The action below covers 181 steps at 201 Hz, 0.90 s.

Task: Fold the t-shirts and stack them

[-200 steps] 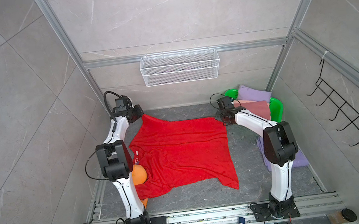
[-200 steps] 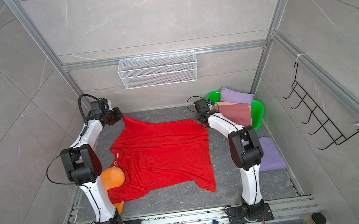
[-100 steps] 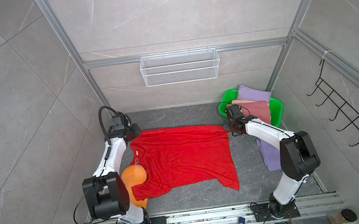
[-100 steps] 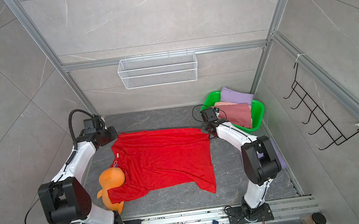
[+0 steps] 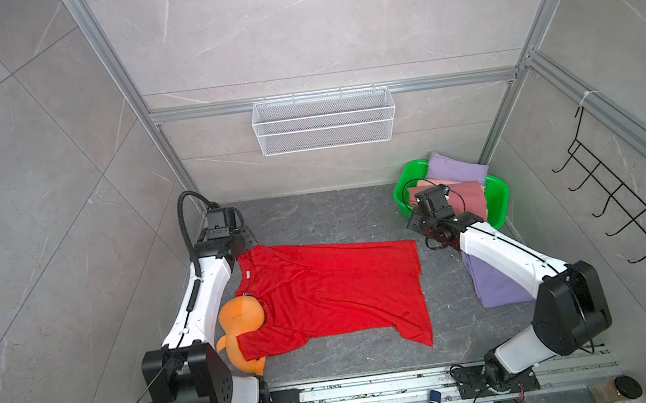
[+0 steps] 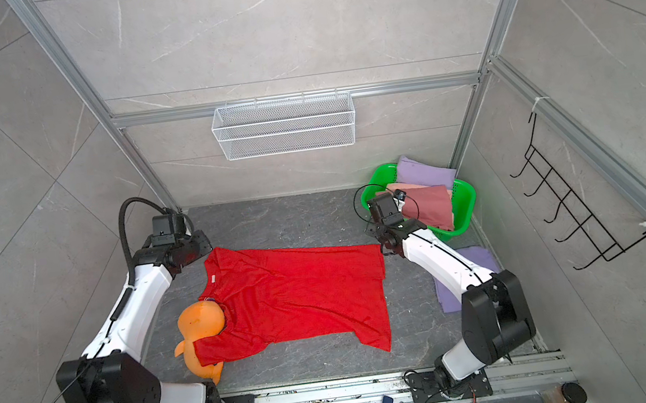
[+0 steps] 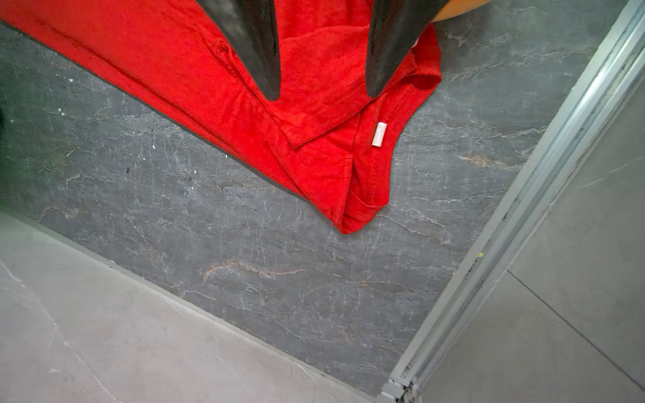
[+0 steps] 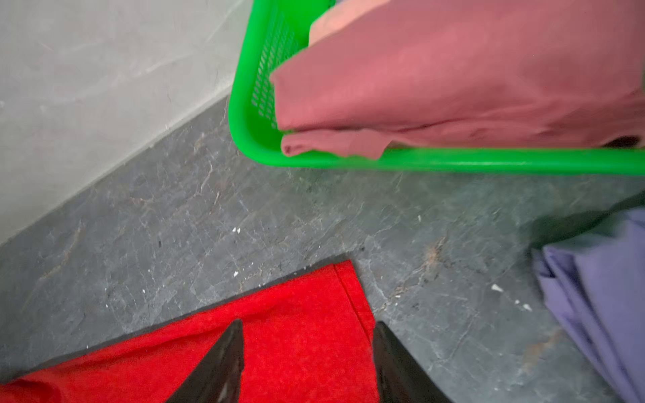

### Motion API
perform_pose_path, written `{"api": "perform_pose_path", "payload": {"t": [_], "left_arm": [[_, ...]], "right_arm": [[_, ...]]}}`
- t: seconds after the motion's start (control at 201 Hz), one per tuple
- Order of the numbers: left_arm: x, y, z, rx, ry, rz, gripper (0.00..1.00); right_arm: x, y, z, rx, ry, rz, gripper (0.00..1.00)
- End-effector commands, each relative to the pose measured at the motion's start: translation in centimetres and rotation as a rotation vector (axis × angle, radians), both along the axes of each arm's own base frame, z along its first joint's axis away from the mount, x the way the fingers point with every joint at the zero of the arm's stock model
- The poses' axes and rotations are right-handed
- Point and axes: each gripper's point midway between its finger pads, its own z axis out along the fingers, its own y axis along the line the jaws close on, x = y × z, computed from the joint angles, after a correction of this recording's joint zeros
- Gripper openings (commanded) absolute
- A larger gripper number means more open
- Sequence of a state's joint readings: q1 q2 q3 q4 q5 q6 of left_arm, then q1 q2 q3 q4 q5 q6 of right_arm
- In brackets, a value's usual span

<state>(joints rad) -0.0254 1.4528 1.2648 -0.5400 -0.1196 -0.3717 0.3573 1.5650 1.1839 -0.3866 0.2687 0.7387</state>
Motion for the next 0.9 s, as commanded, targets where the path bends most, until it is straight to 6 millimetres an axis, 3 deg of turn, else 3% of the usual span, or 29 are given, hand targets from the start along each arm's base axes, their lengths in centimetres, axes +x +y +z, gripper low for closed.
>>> {"api": "perform_pose_path", "payload": {"t": [0.0,0.164,0.299,0.617,0.896], "left_arm": [[0.3,-1.0,-3.3,-0.061,0.108,-0.021,0.43],[0.4,-2.9,-8.4,-0.153,0.245,-0.073,0.43],[1.4,-4.4,-11.3,-0.239,0.294,-0.092,0.39],[3.8,-5.3,-14.6,-0.273,0.339,-0.065,0.39],[4.6,-6.1,-15.6,-0.263,0.372,-0.068,0.39]], "right_arm": [[0.0,3.0,-1.8,0.073,0.044,0.048,0.59],[-0.4,6.5,-5.5,0.108,0.148,0.119,0.59],[-0.6,8.2,-8.3,0.08,0.22,0.161,0.59],[0.6,9.9,-12.2,0.1,0.269,0.185,0.59],[1.0,10.2,-13.0,0.099,0.288,0.182,0.59]]}}
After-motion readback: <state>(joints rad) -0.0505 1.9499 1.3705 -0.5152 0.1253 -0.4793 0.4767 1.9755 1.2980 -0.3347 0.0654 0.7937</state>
